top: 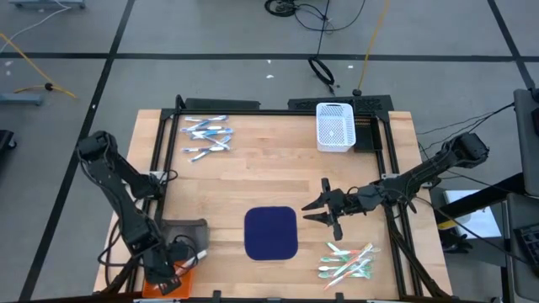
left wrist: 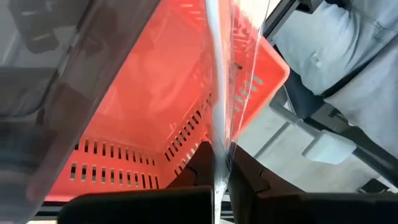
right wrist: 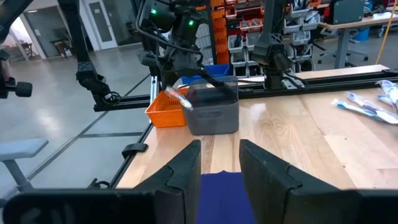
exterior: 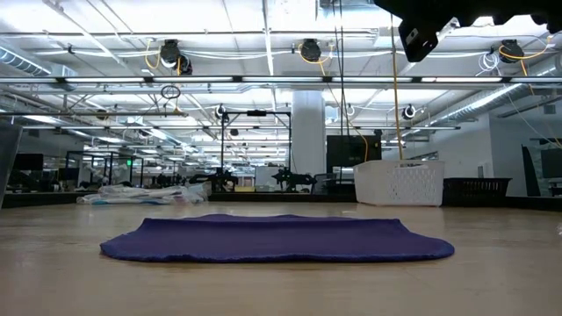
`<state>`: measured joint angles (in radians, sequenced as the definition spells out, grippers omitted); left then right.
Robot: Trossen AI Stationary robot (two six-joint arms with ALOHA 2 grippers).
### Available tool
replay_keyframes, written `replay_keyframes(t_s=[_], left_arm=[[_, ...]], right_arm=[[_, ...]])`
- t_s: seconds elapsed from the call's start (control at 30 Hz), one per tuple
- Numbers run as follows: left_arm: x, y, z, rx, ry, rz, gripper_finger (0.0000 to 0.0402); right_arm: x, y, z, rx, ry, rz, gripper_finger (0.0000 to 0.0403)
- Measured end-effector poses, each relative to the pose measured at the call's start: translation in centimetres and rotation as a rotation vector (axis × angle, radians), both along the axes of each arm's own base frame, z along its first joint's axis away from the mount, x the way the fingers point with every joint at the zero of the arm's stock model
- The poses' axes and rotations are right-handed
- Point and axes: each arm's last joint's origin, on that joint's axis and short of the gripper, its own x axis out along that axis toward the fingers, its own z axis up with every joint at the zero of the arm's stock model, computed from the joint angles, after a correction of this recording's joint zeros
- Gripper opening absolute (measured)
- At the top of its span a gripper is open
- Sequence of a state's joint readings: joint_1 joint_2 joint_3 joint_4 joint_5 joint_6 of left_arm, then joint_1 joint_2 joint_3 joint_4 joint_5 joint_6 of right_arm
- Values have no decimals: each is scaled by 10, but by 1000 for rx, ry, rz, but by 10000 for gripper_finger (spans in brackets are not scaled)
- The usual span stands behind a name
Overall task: Pick & Place Toothbrushes
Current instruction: Put the orange toothbrush into the orange basket
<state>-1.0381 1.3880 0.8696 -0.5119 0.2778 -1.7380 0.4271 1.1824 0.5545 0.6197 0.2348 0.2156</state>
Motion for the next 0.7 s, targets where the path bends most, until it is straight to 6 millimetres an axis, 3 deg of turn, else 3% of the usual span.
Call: replay_keyframes(t_s=[0.37,0.57,0.7], left_arm=[[-12,-7,0,1,-8,-18,9],[-16,-6,-2,44,30,30,59],[-21,-5,-3,68,49,24,70]], right_arm=[[0,0,0,-1,2,0,105],[0,0,0,-1,2,0,105],[0,0,0,-1,2,0,105]])
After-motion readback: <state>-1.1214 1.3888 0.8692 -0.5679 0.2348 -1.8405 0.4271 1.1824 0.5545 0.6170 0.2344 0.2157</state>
